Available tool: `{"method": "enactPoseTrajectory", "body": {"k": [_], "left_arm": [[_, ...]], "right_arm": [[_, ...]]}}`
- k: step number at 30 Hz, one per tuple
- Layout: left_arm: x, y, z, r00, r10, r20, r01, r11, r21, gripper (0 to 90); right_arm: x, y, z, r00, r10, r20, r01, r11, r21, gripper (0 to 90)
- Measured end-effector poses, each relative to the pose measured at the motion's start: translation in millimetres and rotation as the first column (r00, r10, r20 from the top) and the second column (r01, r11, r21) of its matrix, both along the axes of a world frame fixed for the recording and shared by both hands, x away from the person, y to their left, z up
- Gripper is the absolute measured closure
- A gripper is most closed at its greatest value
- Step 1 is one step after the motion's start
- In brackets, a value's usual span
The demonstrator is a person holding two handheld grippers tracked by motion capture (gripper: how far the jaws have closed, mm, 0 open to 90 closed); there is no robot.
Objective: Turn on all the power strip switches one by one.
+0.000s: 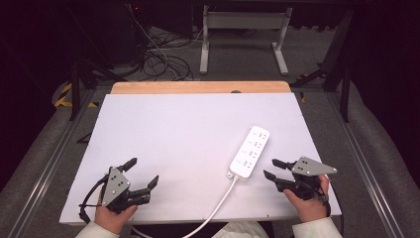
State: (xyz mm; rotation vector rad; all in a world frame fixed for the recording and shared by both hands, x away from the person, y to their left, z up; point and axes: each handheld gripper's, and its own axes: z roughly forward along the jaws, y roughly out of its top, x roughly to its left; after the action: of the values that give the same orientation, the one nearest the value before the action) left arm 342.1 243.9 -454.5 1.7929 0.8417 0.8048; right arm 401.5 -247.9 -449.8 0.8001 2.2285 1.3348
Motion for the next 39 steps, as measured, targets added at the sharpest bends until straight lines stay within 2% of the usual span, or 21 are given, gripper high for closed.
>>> {"method": "enactPoseTrajectory", "body": {"k": [13,21,22,27,33,39], "left_arm": [[-1.6,0.3,1.7,0.9998,0.007,0.019,-0.007,0.9999,0.007,16.2],[-1.4,-0.7,1.2,0.9997,0.018,0.015,-0.019,0.9997,0.018,16.4],[-1.6,-0.4,1.7,0.9995,0.02,0.024,-0.021,0.9994,0.028,16.4],[-1.9,-1.2,1.2,0.9997,0.02,0.016,-0.02,0.9995,0.022,16.3],[-1.9,-1.1,1.3,0.9997,0.017,0.018,-0.017,0.9996,0.023,16.4],[-1.5,-0.7,1.3,0.9997,0.016,0.018,-0.017,0.9997,0.02,16.4]], "right_arm": [[-2.5,2.4,2.2,0.9999,0.013,0.005,-0.013,0.9999,-0.003,51.8],[-1.4,6.8,7.1,0.9998,0.019,-0.002,-0.02,0.9994,-0.029,55.7],[0.2,8.0,9.1,0.9997,0.024,-0.011,-0.024,0.9991,-0.034,57.8],[5.5,13.5,18.9,0.9992,0.033,-0.022,-0.034,0.9984,-0.045,62.0],[12.4,22.6,27.7,0.9985,0.051,-0.021,-0.052,0.9972,-0.053,63.5],[22.5,33.4,32.3,0.9969,0.066,-0.042,-0.069,0.9953,-0.069,62.6]]}}
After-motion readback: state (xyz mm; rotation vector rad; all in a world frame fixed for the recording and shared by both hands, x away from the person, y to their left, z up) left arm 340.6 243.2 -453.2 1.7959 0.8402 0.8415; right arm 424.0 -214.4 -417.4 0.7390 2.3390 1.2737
